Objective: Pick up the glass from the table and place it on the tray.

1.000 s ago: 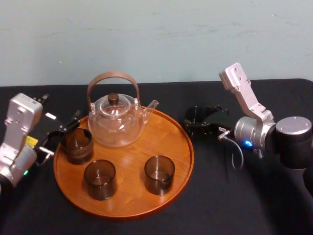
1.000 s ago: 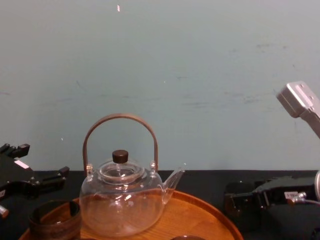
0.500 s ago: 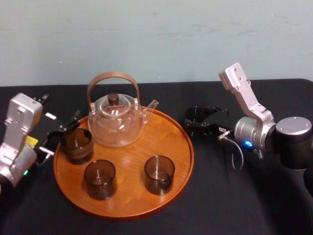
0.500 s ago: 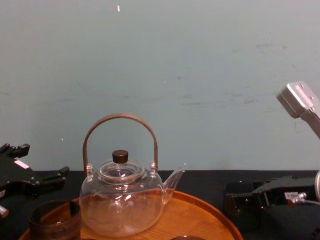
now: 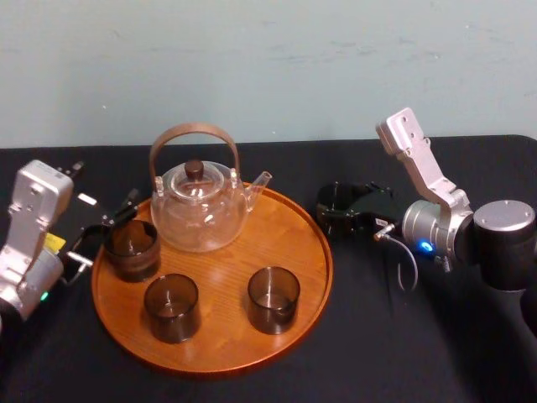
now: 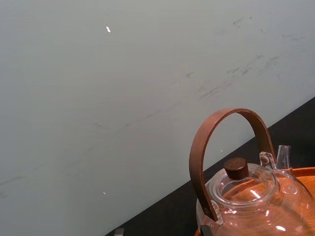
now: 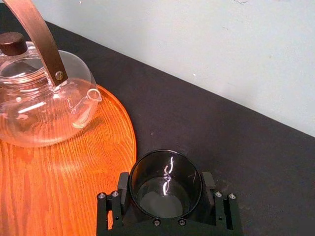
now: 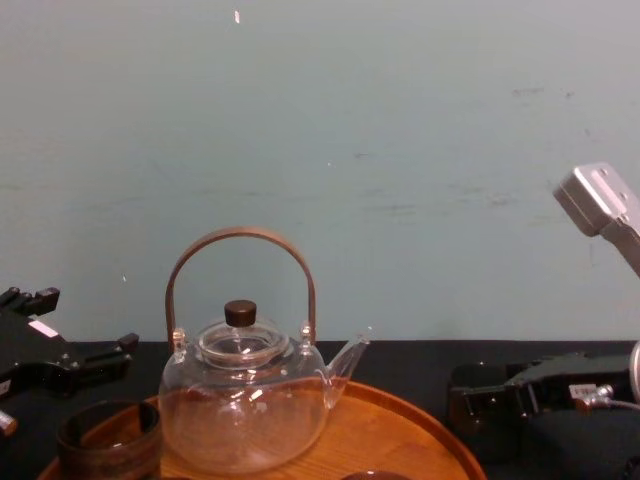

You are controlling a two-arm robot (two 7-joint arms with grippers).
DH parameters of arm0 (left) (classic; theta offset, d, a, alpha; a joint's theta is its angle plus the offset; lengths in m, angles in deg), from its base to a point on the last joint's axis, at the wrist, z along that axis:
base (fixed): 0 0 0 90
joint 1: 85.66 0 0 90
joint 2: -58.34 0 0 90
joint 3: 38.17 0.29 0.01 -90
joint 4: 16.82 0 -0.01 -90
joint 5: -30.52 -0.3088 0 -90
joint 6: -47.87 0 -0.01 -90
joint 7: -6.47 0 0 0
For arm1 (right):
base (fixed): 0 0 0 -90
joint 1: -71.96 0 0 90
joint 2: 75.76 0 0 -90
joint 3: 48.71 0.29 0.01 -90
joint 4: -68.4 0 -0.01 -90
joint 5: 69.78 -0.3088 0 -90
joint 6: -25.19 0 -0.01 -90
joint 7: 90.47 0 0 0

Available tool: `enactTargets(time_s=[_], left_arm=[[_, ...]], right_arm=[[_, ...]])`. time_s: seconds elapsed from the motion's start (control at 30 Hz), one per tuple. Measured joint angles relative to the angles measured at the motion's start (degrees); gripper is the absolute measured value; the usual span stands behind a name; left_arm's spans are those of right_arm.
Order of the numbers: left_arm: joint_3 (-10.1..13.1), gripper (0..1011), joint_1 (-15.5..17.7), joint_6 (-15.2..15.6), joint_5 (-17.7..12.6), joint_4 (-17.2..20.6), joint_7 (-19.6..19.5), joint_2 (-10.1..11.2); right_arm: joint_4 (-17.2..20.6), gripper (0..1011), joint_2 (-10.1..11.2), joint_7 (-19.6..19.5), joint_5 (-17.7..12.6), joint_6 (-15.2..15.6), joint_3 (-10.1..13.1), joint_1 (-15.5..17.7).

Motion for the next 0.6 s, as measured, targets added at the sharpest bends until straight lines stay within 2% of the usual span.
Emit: enactTargets(time_s=[0.23, 0.6], left_arm=[[0.0, 1001, 0.0, 0.0, 0.0, 0.0, 0.0, 0.0], [0.0, 1001, 0.0, 0.0, 0.0, 0.0, 0.0, 0.0]], right_arm=[[1.2, 894, 0.7, 0.83, -0.58, 0.27, 0.49, 0.72], [7.53, 894, 2.95, 1.21, -1.98, 0.22, 2.15, 1.95]])
